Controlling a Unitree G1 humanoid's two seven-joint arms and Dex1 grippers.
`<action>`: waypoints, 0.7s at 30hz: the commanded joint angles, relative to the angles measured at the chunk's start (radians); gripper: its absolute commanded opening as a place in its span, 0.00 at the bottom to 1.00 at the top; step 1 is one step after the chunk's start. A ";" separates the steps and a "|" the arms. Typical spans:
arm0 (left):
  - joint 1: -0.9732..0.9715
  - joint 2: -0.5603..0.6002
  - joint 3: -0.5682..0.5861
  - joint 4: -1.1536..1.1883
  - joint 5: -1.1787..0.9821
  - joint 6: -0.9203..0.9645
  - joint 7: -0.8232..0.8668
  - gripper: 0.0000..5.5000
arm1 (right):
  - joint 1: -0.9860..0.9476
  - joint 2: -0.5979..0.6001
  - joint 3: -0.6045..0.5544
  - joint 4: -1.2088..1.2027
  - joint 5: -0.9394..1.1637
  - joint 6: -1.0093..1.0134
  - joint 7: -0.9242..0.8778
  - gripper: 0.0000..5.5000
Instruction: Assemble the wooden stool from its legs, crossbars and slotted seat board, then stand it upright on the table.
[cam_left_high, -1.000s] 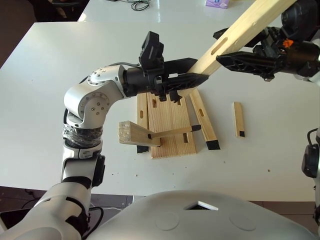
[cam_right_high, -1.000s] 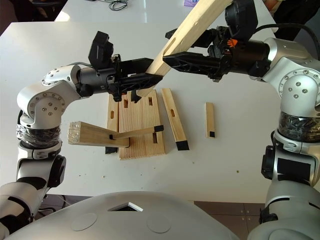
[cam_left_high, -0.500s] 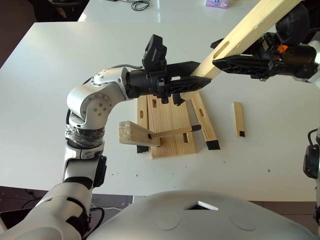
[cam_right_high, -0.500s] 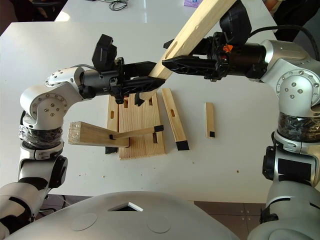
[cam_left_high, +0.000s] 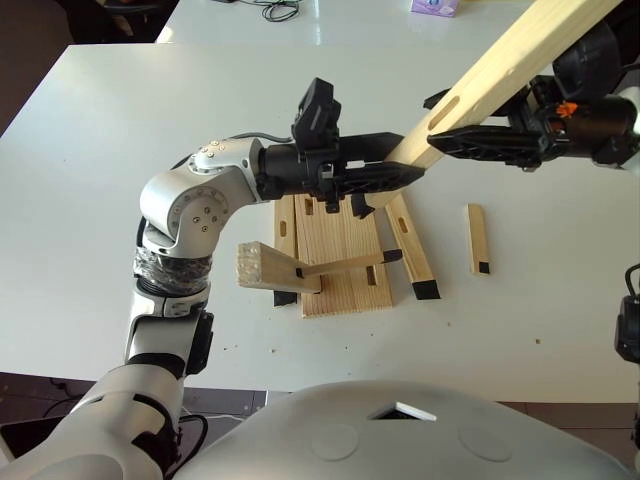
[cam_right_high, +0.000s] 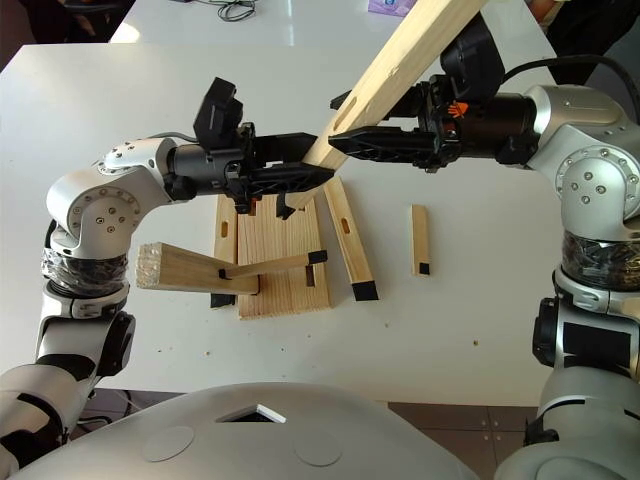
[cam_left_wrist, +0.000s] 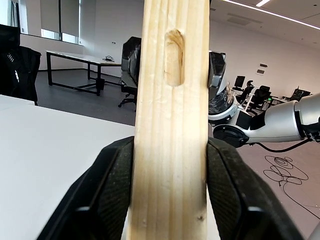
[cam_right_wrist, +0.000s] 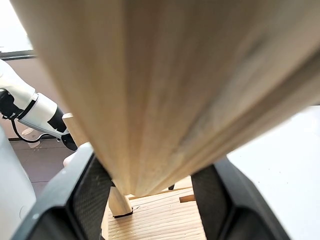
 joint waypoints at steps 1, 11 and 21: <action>-0.032 0.014 0.029 0.029 0.040 -0.032 0.040 0.37 | 0.031 -0.026 0.025 -0.036 -0.033 0.002 0.026 0.41; 0.000 0.079 -0.123 0.143 0.379 -0.282 0.046 0.64 | -0.029 0.056 -0.030 0.023 -0.101 -0.076 -0.122 0.37; 0.090 0.235 -0.101 0.376 0.656 -0.706 0.001 0.74 | 0.223 -0.066 -0.190 -0.143 -0.173 -0.149 -0.124 0.37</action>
